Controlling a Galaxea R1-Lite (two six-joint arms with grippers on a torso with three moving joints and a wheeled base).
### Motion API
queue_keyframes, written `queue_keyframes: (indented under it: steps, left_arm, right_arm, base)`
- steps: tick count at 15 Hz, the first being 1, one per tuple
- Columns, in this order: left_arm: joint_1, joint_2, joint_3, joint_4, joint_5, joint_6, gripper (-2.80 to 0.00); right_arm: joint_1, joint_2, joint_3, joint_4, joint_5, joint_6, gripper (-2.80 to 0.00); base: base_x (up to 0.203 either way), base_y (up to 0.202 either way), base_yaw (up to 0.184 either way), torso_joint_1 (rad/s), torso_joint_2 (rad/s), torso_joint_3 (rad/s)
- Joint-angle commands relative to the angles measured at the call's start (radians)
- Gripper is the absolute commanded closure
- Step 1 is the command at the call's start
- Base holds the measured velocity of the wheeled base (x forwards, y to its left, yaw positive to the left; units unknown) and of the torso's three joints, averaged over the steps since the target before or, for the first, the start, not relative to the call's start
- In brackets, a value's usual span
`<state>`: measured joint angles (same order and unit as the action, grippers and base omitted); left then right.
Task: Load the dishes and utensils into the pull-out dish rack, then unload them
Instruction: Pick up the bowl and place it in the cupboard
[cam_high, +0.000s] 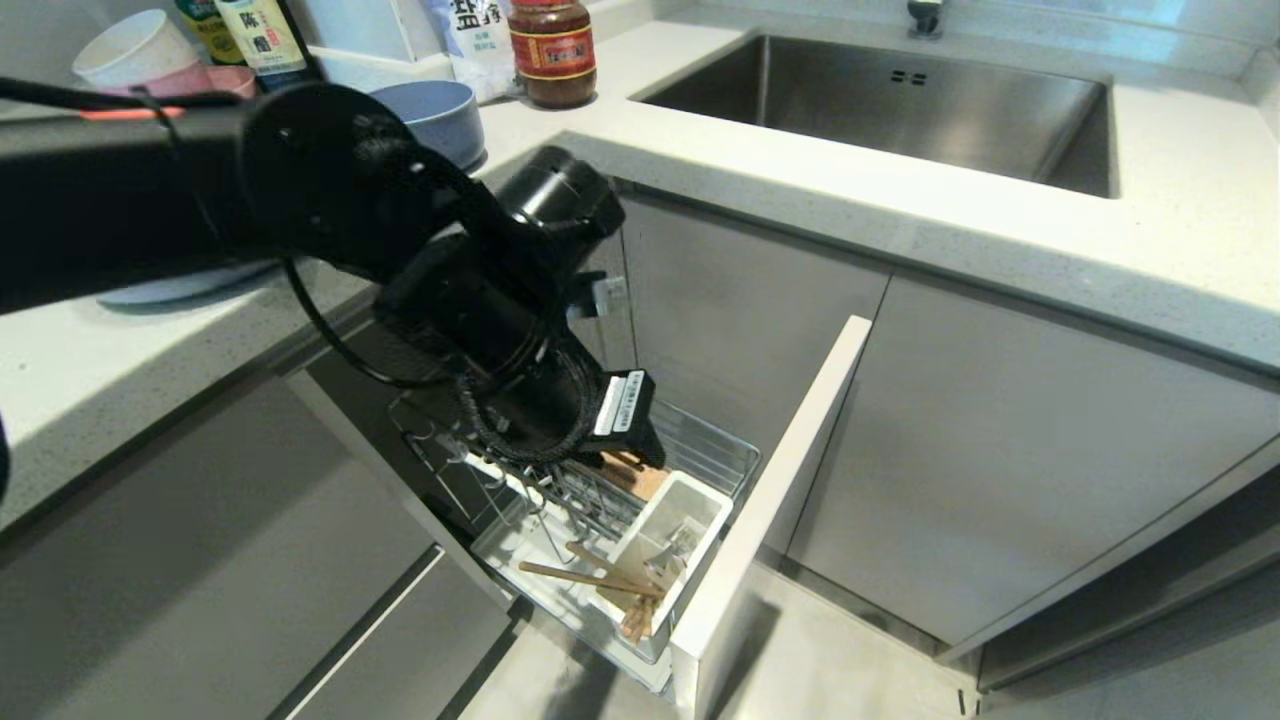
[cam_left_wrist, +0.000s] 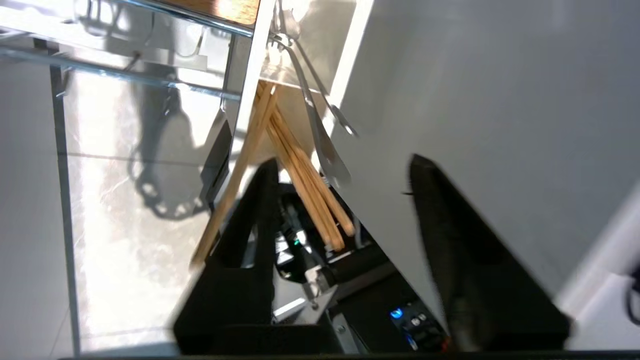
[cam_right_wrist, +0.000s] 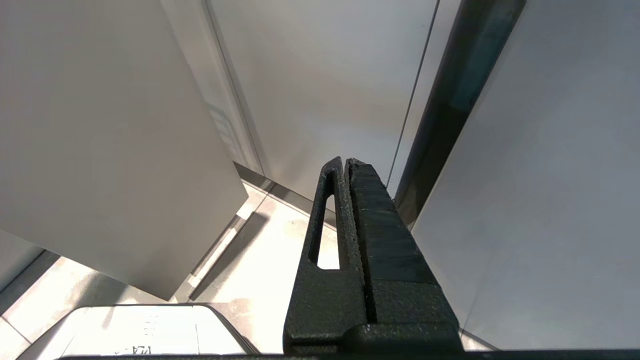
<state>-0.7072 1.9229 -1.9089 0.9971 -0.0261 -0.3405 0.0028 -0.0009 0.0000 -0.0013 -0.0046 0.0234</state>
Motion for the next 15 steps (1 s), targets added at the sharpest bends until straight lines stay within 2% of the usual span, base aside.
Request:
queue_keyframes:
  steps: [1,5,10,12,15]
  left_arm:
    - [0.001,-0.119,0.006,0.018,0.0,-0.005,0.0]
    - [0.029,-0.229,0.004,0.022,0.001,-0.008,0.0]
    - [0.181,-0.341,-0.007,-0.065,0.0,-0.005,0.0]
    - [0.25,-0.387,-0.007,-0.165,-0.004,0.0,0.0]
    - [0.329,-0.391,-0.013,-0.3,0.0,0.112,0.0]
  right_arm:
    - [0.0,-0.004,0.002,0.0,0.0,0.0,0.0]
    - [0.0,-0.004,0.002,0.0,0.0,0.001,0.0]
    - [0.0,-0.004,0.002,0.0,0.0,0.001,0.0]
    - [0.0,-0.004,0.002,0.0,0.0,0.0,0.0]
    - [0.0,-0.004,0.002,0.0,0.0,0.001,0.0]
  base:
    - [0.0,0.0,0.0,0.0,0.0,0.0]
    - [0.0,0.0,0.0,0.0,0.0,0.0]
    - [0.0,0.0,0.0,0.0,0.0,0.0]
    - [0.0,0.0,0.0,0.0,0.0,0.0]
    - [0.0,0.0,0.0,0.0,0.0,0.0]
